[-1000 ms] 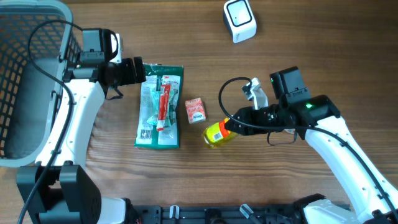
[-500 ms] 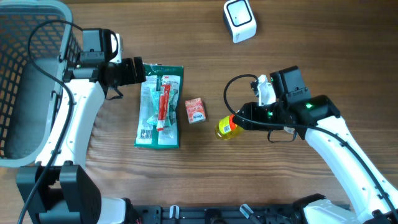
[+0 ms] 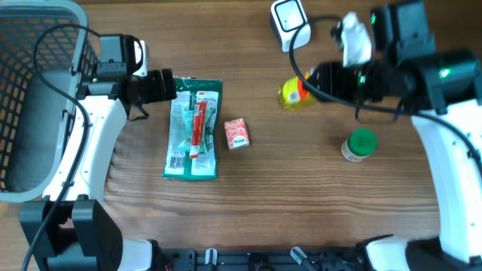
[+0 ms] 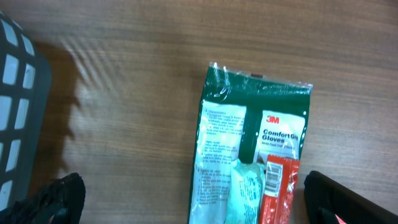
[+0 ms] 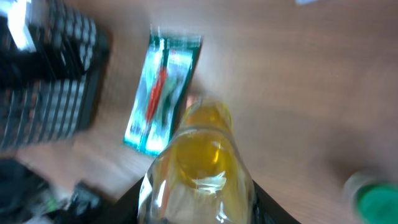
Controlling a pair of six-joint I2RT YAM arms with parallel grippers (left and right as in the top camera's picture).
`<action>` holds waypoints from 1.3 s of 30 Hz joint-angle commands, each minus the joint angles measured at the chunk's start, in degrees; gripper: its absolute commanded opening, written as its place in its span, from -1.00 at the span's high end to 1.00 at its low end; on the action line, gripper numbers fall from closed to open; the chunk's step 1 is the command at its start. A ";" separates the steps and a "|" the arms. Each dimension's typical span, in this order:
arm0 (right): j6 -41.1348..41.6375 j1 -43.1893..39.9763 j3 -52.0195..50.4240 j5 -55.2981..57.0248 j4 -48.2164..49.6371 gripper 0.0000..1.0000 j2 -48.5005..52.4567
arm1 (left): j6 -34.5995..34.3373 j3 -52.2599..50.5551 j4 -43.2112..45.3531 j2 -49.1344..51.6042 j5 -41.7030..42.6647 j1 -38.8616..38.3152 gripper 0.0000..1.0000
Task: Scan the item barcode
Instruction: 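Carry the yellow bottle up to the white scanner with the right gripper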
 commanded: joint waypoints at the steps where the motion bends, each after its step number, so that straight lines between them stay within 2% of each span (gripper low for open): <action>1: -3.82 -0.09 11.91 10.08 -0.46 0.57 8.98 | 0.94 0.39 0.24 -0.22 0.46 0.20 -1.00; 4: -9.27 -0.04 11.96 12.68 7.06 0.63 14.78 | 0.94 0.39 0.24 -0.22 0.46 0.20 -1.00; 7: -12.90 1.22 11.96 22.21 15.37 0.63 20.92 | 0.94 0.39 0.24 -0.22 0.46 0.20 -1.00; 11: -21.66 4.68 11.96 32.44 27.80 0.64 28.22 | 0.94 0.39 0.22 -0.22 0.46 0.20 -1.00; 16: -39.71 7.72 11.69 47.87 47.54 0.63 36.15 | 0.94 0.39 0.24 -0.22 0.46 0.20 -1.00; 21: -56.04 7.91 11.69 50.07 60.43 0.65 41.38 | 0.94 0.39 0.24 -0.22 0.46 0.20 -1.00; 23: -59.89 7.91 11.69 50.07 62.60 0.66 42.62 | 0.94 0.39 0.24 -0.22 0.46 0.20 -1.00; 27: -61.81 7.91 11.65 49.59 66.01 0.68 44.54 | 0.94 0.39 0.22 -0.22 0.46 0.20 -1.00; 39: -61.18 8.28 11.58 51.34 64.74 0.71 48.50 | 0.94 0.39 0.24 -0.22 0.46 0.20 -1.00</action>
